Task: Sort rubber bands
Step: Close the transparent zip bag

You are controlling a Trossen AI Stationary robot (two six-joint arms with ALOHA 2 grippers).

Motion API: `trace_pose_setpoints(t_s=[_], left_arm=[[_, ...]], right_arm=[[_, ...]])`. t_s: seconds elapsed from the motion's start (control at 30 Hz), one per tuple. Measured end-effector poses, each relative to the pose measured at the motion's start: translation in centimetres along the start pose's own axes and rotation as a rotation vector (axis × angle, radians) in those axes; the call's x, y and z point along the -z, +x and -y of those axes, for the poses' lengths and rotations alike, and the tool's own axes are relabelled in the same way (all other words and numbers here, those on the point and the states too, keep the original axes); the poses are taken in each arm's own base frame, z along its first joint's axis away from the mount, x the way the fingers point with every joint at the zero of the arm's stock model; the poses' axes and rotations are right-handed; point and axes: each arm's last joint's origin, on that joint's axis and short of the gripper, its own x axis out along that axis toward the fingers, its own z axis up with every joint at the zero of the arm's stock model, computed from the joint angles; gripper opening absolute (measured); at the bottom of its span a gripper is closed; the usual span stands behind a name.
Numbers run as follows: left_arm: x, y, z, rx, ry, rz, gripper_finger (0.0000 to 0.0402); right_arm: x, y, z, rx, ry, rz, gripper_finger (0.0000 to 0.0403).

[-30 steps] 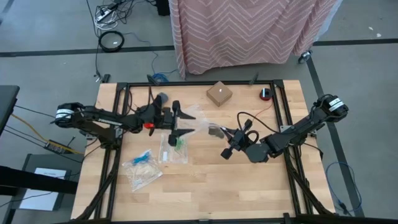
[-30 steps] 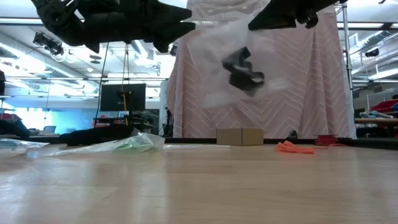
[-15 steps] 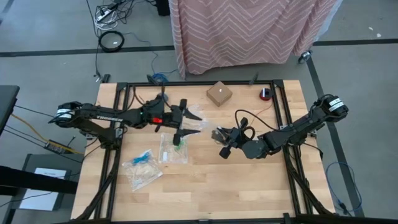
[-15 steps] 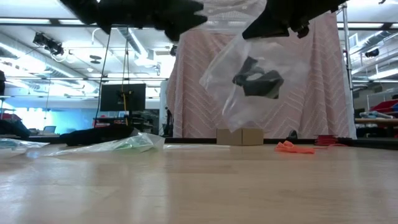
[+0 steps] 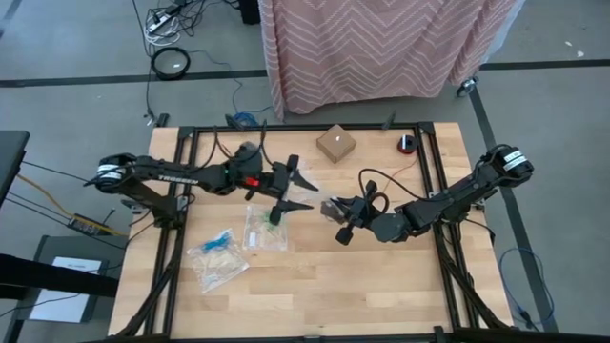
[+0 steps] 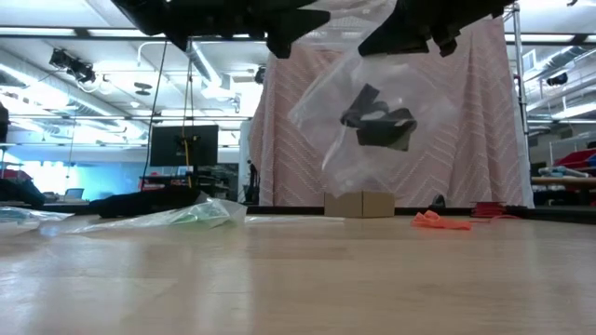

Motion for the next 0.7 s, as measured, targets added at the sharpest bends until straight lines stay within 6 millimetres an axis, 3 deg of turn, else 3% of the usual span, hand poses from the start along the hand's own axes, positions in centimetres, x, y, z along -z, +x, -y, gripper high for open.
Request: trace_pose_setpoints(t_s=[0.27,0.7], left_arm=[[-0.3,2.1,-0.8,0.038,-0.008,-0.011,0.0243],[0.9,2.6,-1.8,0.024,-0.039,-0.074,0.0233]], right_arm=[[0.0,0.2,0.0,-0.034,-0.009,-0.004,0.0000],[-0.2,0.5,0.0,-0.096,-0.016,-0.004,0.0000]])
